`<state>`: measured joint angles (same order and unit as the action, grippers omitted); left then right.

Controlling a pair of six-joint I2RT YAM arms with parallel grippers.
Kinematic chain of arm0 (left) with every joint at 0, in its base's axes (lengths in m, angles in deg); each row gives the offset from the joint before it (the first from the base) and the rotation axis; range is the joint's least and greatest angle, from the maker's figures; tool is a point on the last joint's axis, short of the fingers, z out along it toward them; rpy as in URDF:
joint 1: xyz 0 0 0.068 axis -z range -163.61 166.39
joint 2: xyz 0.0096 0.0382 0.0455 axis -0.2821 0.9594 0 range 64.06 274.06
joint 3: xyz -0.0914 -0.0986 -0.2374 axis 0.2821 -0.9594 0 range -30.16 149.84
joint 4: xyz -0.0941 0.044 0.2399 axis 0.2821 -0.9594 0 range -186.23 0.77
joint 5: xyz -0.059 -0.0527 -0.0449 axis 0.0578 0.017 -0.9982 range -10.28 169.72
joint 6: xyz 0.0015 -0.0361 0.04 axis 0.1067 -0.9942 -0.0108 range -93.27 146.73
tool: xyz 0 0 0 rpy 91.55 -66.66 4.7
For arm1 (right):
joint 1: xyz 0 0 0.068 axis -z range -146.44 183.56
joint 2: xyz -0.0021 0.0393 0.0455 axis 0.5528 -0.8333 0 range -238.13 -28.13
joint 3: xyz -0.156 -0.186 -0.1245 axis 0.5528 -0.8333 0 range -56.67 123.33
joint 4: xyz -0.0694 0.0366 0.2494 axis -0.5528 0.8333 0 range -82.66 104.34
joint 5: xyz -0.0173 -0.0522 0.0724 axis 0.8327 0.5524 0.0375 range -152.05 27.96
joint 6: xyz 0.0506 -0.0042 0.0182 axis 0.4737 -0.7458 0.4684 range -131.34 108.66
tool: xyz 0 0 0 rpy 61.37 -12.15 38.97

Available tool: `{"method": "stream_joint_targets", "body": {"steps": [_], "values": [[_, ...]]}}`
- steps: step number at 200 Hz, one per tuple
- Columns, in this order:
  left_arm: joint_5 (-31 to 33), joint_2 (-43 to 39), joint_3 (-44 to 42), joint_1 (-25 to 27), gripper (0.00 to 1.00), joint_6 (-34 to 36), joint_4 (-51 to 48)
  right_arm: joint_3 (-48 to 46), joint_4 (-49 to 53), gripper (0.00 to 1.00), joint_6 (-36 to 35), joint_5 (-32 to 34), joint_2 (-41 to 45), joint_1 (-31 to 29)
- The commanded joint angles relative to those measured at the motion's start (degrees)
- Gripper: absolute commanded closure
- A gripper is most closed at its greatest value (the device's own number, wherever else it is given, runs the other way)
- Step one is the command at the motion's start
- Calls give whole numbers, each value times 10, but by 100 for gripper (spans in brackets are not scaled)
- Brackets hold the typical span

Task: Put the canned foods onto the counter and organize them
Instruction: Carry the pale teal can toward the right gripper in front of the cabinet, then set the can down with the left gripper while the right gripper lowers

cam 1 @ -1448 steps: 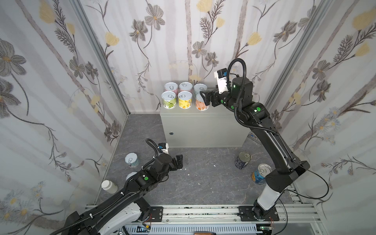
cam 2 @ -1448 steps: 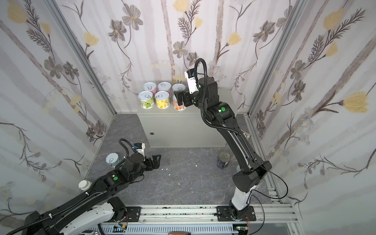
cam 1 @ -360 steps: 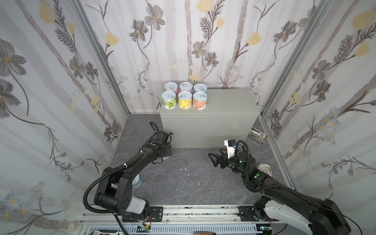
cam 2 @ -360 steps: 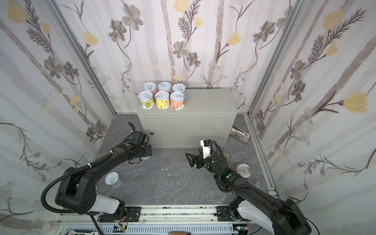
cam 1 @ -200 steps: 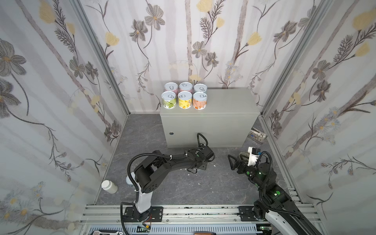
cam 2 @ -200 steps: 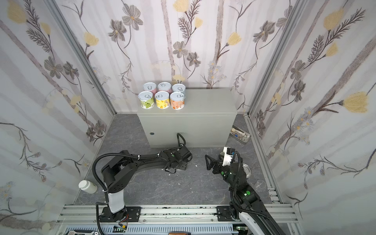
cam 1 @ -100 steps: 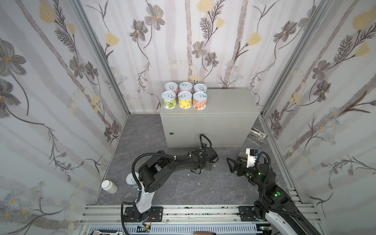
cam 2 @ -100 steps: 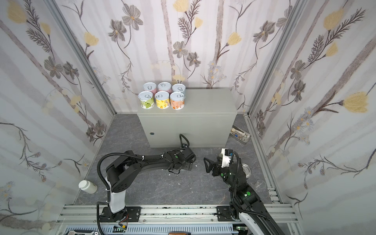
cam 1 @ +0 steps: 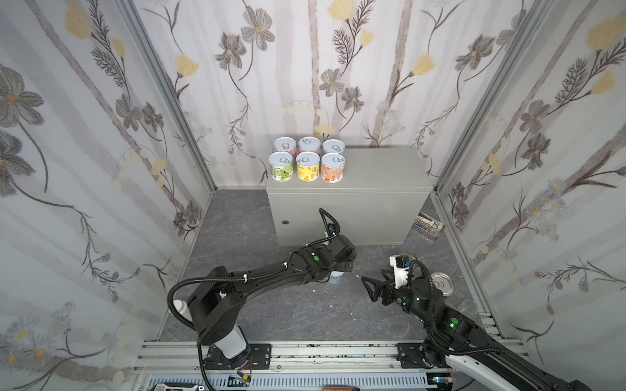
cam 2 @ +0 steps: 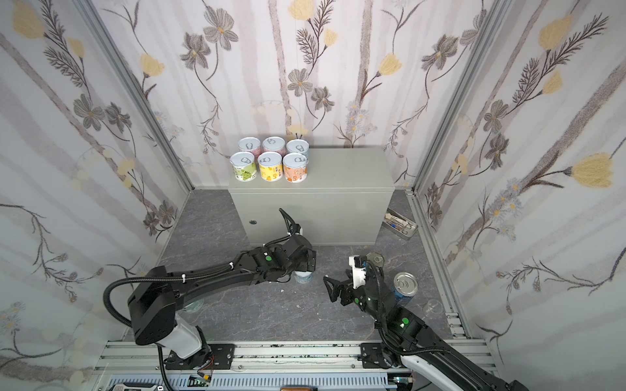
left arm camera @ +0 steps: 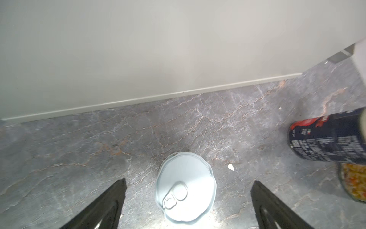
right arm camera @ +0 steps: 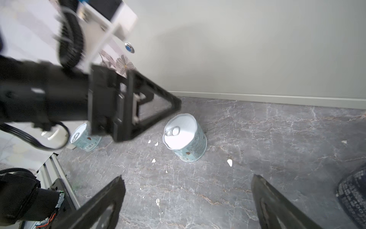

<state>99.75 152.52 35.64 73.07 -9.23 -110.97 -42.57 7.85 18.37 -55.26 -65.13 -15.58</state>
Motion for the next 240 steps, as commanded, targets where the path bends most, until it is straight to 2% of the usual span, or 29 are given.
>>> {"method": "stream_joint_targets", "body": {"steps": [1, 41, 62, 85, 117, 157, 203, 240], "values": [[52, -73, -29, -15, 0, -1, -22, -18, -60, 0, 23, 60, -14, -36], [83, -252, -124, -55, 0, -10, -21, -61, -180, 0, 18, 99, -81, -112], [82, -305, -178, -80, 0, -13, -21, -64, -260, 0, 8, 127, -151, -146], [68, -344, -222, -100, 0, -14, -21, -47, -321, 0, 0, 137, -245, -149], [57, -378, -253, -125, 0, -8, -20, -17, -376, 0, -24, 142, -368, -149], [51, -406, -274, -143, 0, 6, -20, 8, -450, 0, -56, 148, -477, -148], [38, -414, -279, -164, 0, 20, -19, 63, -480, 0, -76, 157, -583, -145], [35, -414, -284, -178, 0, 32, -14, 76, -521, 0, -73, 127, -639, -117]]}}
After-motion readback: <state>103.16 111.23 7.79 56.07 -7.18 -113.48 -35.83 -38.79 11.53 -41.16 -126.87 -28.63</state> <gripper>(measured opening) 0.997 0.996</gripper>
